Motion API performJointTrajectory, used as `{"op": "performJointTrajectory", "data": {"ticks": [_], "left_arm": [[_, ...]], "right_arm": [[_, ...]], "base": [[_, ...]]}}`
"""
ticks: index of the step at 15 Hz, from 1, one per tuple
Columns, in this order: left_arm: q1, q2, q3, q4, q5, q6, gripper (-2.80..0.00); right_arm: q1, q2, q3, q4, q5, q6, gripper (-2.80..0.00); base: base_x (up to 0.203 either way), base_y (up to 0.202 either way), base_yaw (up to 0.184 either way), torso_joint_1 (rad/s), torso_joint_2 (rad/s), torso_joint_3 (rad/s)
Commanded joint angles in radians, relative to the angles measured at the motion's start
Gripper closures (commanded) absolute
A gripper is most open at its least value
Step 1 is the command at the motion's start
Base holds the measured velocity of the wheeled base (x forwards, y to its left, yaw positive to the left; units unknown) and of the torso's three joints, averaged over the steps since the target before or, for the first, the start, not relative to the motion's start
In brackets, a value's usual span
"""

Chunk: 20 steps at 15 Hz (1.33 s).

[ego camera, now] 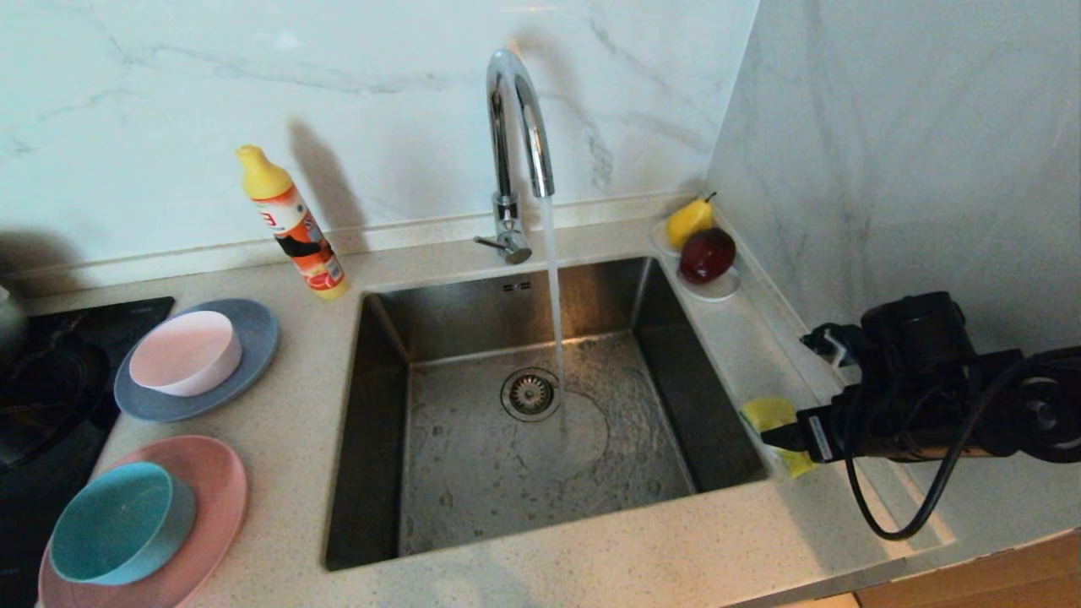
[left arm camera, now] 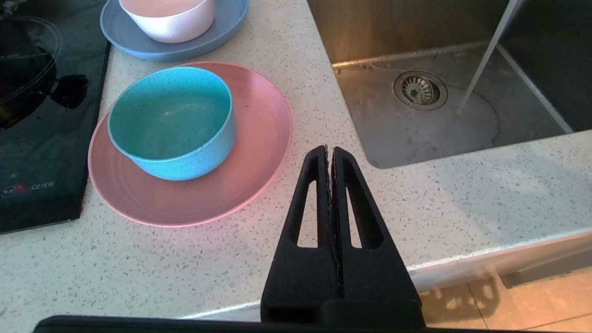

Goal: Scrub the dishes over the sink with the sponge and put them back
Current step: Pick up a bowl and the sponge

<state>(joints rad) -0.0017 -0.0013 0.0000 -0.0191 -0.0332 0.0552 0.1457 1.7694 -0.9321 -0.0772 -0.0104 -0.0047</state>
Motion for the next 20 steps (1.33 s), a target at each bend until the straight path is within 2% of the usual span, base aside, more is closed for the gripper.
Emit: {"op": "performJointTrajectory", "data": {"ticks": [1,16,17,20], "left_arm": [[0.0,0.001,0.018,-0.001,-0.001,0.0,0.0],[0.0,0.001,0.018,-0.001,-0.001,0.0,0.0],[0.0,0.001,0.018,-0.001,-0.001,0.0,0.0],[0.0,0.001,0.018,-0.001,-0.001,0.0,0.0]], "right_arm": [[0.002,0.002,-0.001,-0.001,-0.002,0.012,-2.8],[0.0,0.007,0.002,-0.001,-0.023,0.012,-2.8],[0.0,0.01,0.004,-0.001,-0.023,0.012,0.0],[0.0,0.013,0.004,-0.001,-0.023,0.012,0.0]], "base": [[0.0,0.0,0.0,0.0,0.0,0.0],[0.0,0.0,0.0,0.0,0.0,0.0],[0.0,0.0,0.0,0.0,0.0,0.0],[0.0,0.0,0.0,0.0,0.0,0.0]]}}
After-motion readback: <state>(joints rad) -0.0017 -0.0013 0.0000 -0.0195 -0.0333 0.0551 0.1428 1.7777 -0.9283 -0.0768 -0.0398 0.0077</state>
